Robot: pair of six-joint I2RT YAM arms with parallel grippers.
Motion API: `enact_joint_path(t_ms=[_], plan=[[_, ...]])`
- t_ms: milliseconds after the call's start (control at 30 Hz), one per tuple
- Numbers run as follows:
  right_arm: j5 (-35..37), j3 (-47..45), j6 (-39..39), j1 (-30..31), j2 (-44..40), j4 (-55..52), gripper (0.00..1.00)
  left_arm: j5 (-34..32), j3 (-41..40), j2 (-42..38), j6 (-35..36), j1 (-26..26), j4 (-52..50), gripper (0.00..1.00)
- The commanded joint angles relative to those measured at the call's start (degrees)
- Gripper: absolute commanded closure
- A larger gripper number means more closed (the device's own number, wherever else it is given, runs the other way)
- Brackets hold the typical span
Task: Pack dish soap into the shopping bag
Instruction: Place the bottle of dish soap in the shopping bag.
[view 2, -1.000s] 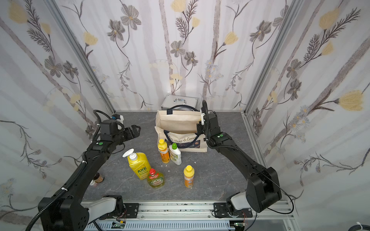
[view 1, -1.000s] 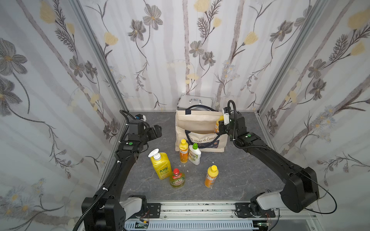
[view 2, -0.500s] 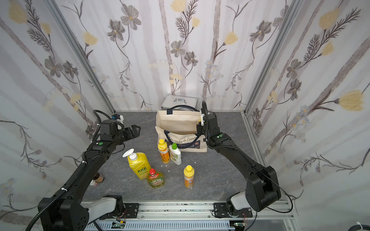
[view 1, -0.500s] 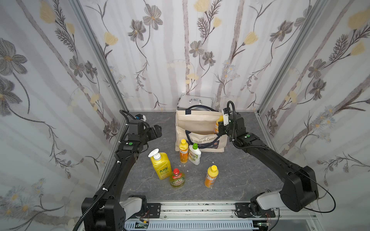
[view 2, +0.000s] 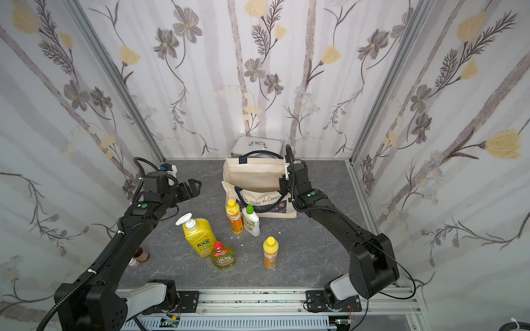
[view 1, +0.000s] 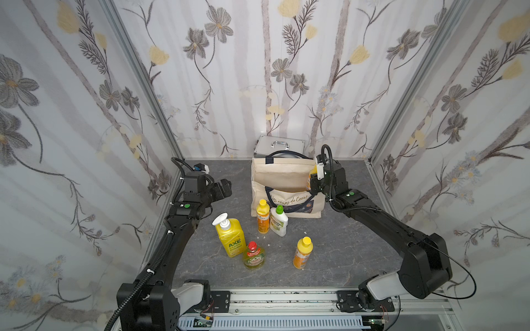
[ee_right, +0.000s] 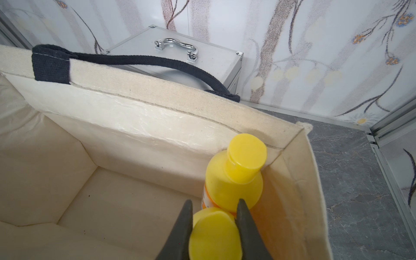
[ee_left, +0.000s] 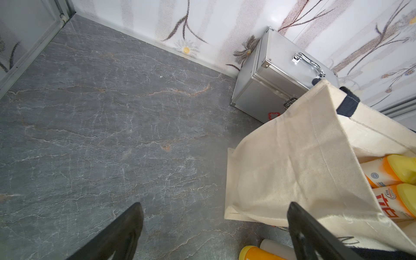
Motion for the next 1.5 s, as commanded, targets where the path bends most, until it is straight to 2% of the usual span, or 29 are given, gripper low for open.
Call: enact_joint_path(t_ms=[0,100,233,300,467,800,1467], plan=[[2.87,0.72,-1.05,0.03,-0.35,-2.72,1.0,-0.48,0.05,-0.01,0.4,0.02,0.63,0.0],[2.46,1.3,-0.98,0.21,-0.76,-3.66,0.87,-0.37,0.07,0.08,0.31,-0.06,0.63,0.0],[2.17,2.43,-0.89,0.39,-1.1,-4.71,0.76,-0.4,0.06,0.08,0.4,-0.06,0.64,0.0],[2.35,3.25,-0.98,0.51,-1.12,-5.3,0.64,-0.49,0.02,-0.01,0.4,-0.02,0.62,0.0],[2.42,4.11,-1.06,0.56,-1.36,-5.65,0.5,-0.66,0.07,-0.09,0.48,-0.06,0.56,0.0],[2.22,6.28,-1.4,0.55,-1.36,-6.39,0.44,-0.66,0.16,-0.27,0.51,-0.07,0.53,0.0],[1.21,7.33,-1.67,0.66,-11.36,-10.15,0.31,-0.48,0.4,-0.18,0.31,-0.06,0.55,0.0]])
